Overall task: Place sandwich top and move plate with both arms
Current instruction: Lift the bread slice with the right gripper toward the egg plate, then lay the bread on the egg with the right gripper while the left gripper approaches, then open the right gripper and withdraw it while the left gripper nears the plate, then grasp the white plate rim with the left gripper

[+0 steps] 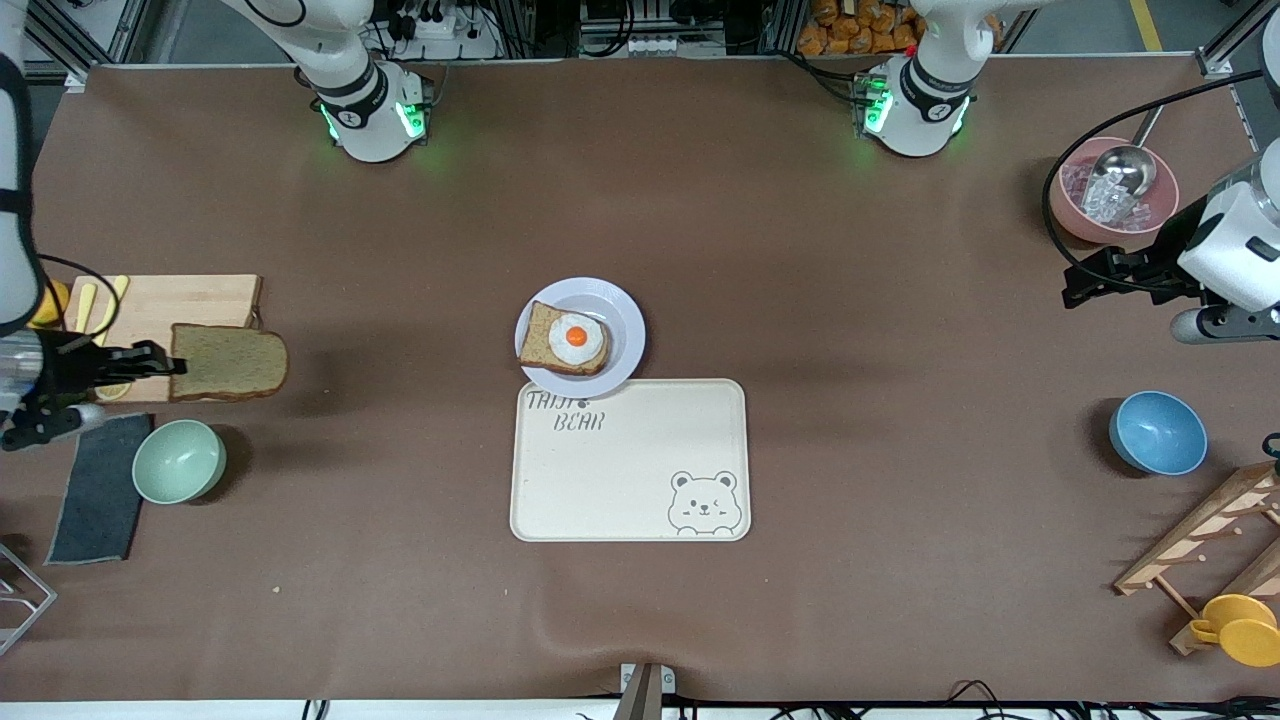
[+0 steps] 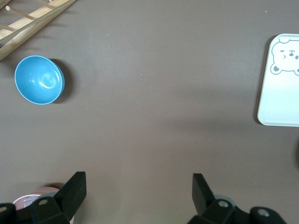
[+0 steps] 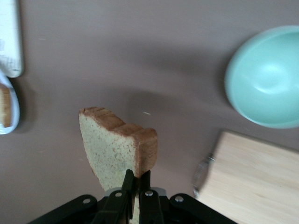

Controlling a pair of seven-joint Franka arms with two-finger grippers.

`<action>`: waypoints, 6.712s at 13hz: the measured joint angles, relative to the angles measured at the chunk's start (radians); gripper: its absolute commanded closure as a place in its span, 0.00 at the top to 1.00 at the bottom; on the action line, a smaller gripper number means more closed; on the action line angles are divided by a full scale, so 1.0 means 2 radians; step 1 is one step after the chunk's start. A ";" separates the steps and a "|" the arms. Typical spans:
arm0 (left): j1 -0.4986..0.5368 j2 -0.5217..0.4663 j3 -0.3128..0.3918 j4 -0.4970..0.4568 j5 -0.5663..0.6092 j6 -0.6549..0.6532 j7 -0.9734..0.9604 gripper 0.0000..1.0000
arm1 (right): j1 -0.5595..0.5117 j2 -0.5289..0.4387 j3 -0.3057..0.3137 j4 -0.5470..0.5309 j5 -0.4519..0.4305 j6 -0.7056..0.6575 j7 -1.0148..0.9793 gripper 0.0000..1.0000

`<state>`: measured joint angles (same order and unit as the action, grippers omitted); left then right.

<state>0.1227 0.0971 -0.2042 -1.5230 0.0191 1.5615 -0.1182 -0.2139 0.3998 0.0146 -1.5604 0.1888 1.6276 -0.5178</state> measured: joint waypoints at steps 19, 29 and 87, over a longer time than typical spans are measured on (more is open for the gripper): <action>0.021 0.100 -0.001 -0.169 -0.177 0.213 0.019 1.00 | 0.328 0.000 0.002 -0.036 0.081 0.074 0.247 0.00; 0.021 0.246 -0.001 -0.165 -0.368 0.287 0.196 1.00 | 0.299 0.062 -0.010 -0.073 0.184 0.151 0.263 0.00; -0.135 0.335 -0.135 -0.235 -0.882 0.385 0.642 0.74 | 0.102 -0.216 -0.041 -0.009 -0.103 -0.079 0.218 1.00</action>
<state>-0.1475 0.7679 -0.4752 -1.9938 -1.7451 2.3318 1.1660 -0.0100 -0.0324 -0.0672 -1.5786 -0.0163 1.4693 -0.0818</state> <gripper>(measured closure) 0.211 0.000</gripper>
